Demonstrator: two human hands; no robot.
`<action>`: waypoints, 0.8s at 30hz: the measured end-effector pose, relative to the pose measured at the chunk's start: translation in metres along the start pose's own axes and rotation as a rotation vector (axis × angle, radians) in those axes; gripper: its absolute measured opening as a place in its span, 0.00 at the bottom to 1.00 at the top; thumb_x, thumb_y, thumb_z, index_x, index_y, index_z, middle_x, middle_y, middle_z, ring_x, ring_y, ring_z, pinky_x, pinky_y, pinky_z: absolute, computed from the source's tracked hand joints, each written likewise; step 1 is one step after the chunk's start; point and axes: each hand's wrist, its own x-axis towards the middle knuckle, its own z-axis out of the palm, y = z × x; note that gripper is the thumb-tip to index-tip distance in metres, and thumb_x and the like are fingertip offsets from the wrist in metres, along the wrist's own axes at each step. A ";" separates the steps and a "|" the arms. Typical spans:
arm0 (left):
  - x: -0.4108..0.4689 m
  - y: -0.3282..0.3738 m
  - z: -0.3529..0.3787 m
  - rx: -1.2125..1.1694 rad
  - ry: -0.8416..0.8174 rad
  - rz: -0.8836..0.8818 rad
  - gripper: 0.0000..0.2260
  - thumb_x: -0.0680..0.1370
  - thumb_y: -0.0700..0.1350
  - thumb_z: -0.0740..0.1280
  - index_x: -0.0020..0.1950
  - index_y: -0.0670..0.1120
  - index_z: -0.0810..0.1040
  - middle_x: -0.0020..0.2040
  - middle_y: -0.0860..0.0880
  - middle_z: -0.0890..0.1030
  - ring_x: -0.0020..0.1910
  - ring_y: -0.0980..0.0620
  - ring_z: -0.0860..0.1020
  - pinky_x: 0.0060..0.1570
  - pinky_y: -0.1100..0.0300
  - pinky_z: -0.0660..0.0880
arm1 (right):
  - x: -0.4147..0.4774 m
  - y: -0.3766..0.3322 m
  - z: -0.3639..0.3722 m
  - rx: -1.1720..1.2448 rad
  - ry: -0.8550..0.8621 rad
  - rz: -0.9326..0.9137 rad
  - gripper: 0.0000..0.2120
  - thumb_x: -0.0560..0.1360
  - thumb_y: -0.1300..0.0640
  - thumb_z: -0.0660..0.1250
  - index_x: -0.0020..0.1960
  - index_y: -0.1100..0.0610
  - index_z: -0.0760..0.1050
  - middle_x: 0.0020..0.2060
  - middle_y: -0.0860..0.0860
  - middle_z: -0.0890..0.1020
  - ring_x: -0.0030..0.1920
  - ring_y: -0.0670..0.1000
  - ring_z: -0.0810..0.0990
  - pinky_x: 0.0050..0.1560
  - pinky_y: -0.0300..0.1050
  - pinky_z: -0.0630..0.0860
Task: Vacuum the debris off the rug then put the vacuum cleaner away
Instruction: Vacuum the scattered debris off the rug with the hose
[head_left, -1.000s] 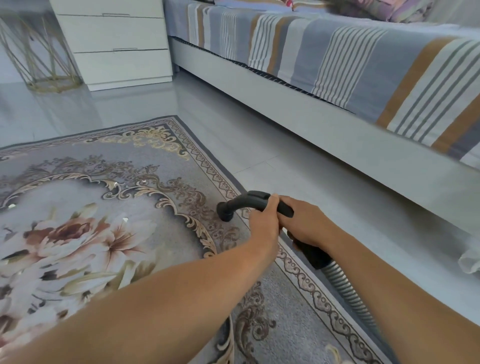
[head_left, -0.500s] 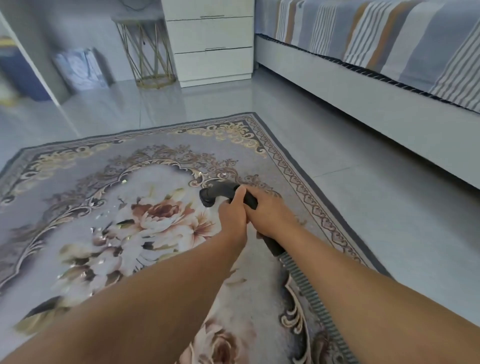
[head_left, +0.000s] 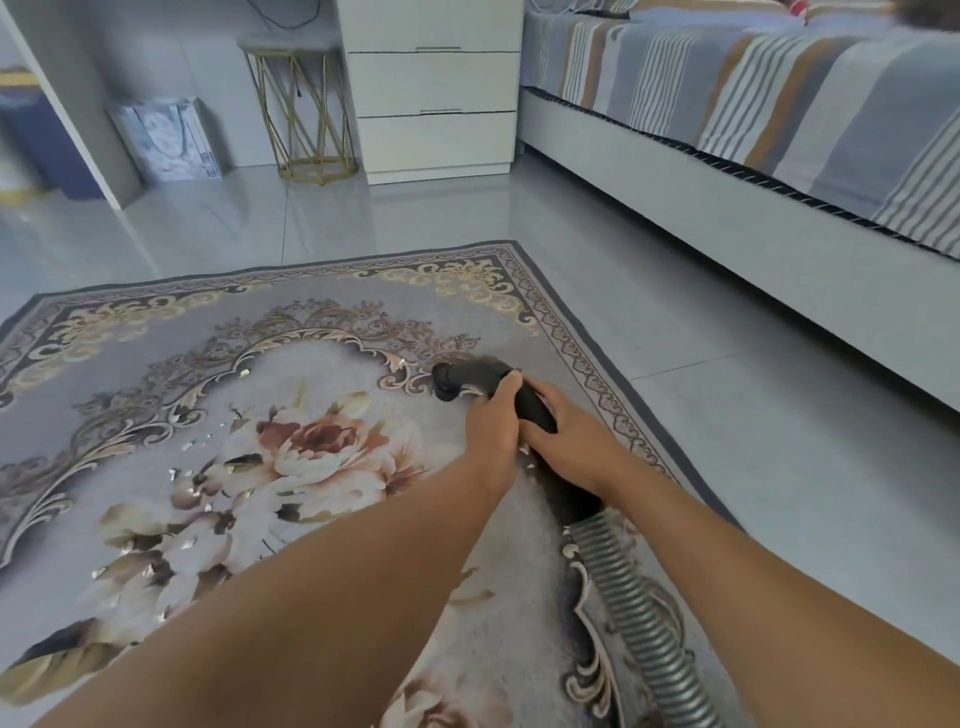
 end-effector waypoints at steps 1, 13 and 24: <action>0.004 0.002 0.000 0.007 -0.005 -0.019 0.13 0.80 0.49 0.64 0.58 0.41 0.76 0.44 0.45 0.80 0.40 0.49 0.79 0.41 0.56 0.78 | 0.000 0.004 0.001 0.028 0.002 -0.017 0.26 0.80 0.51 0.62 0.76 0.42 0.58 0.56 0.48 0.78 0.39 0.45 0.82 0.31 0.26 0.71; 0.064 0.035 -0.006 0.043 -0.013 -0.044 0.13 0.81 0.53 0.61 0.43 0.45 0.76 0.39 0.46 0.78 0.37 0.49 0.77 0.47 0.52 0.77 | 0.078 0.006 0.037 -0.193 0.256 -0.060 0.25 0.83 0.46 0.53 0.78 0.44 0.54 0.61 0.54 0.79 0.54 0.56 0.80 0.51 0.49 0.76; 0.080 0.034 -0.028 -0.154 0.043 0.094 0.11 0.79 0.52 0.65 0.52 0.45 0.80 0.50 0.43 0.82 0.49 0.45 0.81 0.55 0.48 0.77 | 0.099 -0.021 0.050 -0.169 0.212 -0.103 0.24 0.83 0.47 0.54 0.78 0.47 0.58 0.71 0.51 0.72 0.67 0.54 0.72 0.65 0.47 0.68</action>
